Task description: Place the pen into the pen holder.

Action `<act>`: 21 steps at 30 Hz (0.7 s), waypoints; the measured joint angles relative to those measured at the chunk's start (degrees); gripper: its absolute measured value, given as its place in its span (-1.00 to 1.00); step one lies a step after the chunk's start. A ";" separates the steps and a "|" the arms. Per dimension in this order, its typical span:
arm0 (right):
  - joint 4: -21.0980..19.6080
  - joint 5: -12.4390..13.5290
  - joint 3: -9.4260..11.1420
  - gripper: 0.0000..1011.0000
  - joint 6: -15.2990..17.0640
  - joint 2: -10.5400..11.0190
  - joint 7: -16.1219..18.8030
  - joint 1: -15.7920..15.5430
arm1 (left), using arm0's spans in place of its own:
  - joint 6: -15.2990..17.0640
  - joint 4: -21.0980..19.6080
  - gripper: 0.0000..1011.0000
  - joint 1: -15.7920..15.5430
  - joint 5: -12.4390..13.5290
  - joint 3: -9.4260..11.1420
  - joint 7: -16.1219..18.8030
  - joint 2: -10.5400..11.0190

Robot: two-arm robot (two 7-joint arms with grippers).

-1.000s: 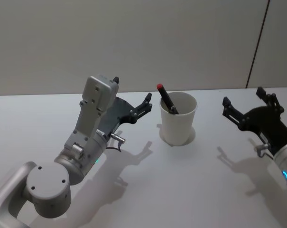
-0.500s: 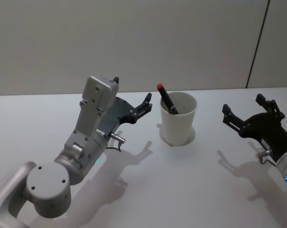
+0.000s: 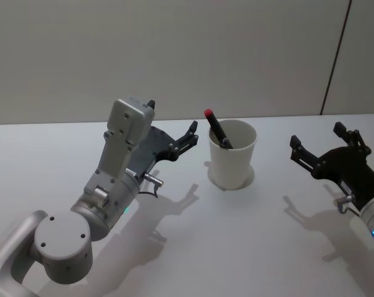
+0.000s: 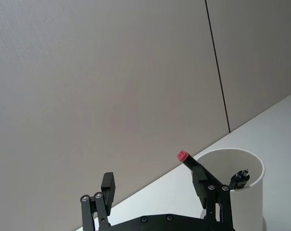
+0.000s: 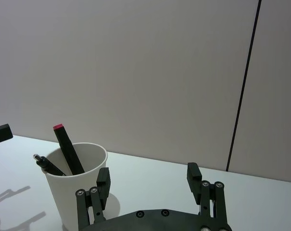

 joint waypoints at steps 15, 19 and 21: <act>0.01 -0.01 0.00 0.98 -0.03 0.00 0.00 0.00 | 0.00 0.00 0.98 0.00 0.00 0.00 0.00 0.00; 0.01 -0.01 0.00 0.98 -0.03 0.00 0.00 0.00 | 0.00 0.00 0.98 0.00 0.00 0.00 0.00 0.00; 0.01 -0.01 0.00 0.98 -0.03 0.00 0.00 0.00 | 0.00 0.00 0.98 0.00 0.00 0.00 0.00 0.00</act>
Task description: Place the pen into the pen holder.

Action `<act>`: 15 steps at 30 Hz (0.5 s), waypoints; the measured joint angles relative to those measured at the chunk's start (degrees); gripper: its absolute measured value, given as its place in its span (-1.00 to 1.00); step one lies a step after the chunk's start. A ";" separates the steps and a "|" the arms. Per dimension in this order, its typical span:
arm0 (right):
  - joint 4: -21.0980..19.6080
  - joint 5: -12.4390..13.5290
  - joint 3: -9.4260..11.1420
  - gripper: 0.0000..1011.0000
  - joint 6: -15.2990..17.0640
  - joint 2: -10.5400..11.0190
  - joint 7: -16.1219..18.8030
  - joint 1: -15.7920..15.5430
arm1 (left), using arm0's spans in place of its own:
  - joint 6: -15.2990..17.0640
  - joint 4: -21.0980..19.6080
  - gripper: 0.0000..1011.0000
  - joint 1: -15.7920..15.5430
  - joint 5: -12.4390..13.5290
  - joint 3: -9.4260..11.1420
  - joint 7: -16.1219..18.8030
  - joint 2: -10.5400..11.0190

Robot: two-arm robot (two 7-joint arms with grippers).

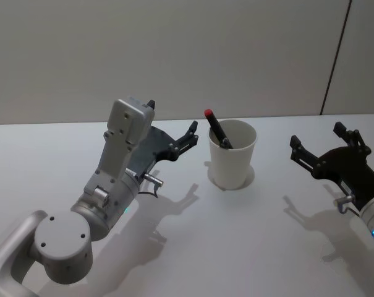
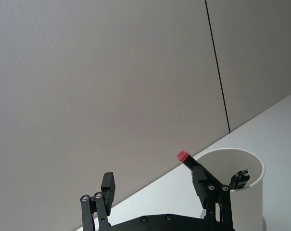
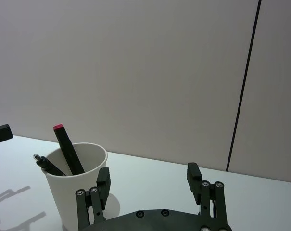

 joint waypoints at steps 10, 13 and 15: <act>0.00 0.00 0.00 0.98 0.00 0.00 0.00 0.00 | 0.00 0.00 0.98 0.00 0.00 0.00 0.00 0.00; 0.00 0.00 0.00 0.98 0.00 0.00 0.00 0.00 | 0.00 0.00 0.98 0.00 0.00 0.00 0.00 0.00; 0.00 -0.01 0.00 0.98 0.00 0.00 0.00 0.00 | 0.00 0.00 0.98 0.00 0.00 0.00 0.00 0.00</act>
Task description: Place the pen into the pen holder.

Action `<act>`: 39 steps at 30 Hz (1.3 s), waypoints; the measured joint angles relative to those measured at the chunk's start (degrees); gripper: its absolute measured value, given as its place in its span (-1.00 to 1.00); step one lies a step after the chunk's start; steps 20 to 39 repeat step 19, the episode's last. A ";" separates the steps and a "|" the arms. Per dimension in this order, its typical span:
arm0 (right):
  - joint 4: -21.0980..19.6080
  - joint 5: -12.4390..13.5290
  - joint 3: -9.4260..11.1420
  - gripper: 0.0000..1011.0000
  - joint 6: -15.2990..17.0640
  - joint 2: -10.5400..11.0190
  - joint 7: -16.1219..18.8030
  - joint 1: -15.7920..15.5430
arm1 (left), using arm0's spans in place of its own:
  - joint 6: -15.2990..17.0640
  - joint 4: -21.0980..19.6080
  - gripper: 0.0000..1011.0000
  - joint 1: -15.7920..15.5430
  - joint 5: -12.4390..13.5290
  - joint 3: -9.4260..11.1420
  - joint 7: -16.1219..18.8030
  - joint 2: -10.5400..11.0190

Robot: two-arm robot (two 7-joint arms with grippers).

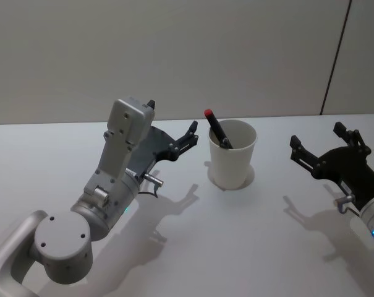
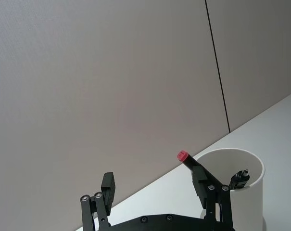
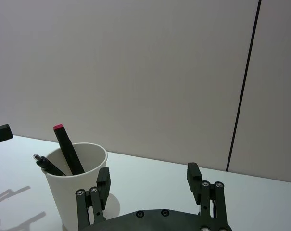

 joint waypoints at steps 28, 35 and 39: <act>0.00 0.01 0.00 0.98 0.00 0.00 0.00 0.00 | 0.00 0.00 0.98 0.00 0.00 0.00 0.00 0.00; 0.00 0.01 0.00 0.98 0.00 0.00 0.00 0.00 | 0.00 0.00 0.98 0.00 0.00 0.00 0.00 0.00; 0.00 0.01 0.00 0.98 0.00 0.00 0.00 0.00 | 0.00 0.00 0.98 0.00 0.00 0.00 0.00 0.00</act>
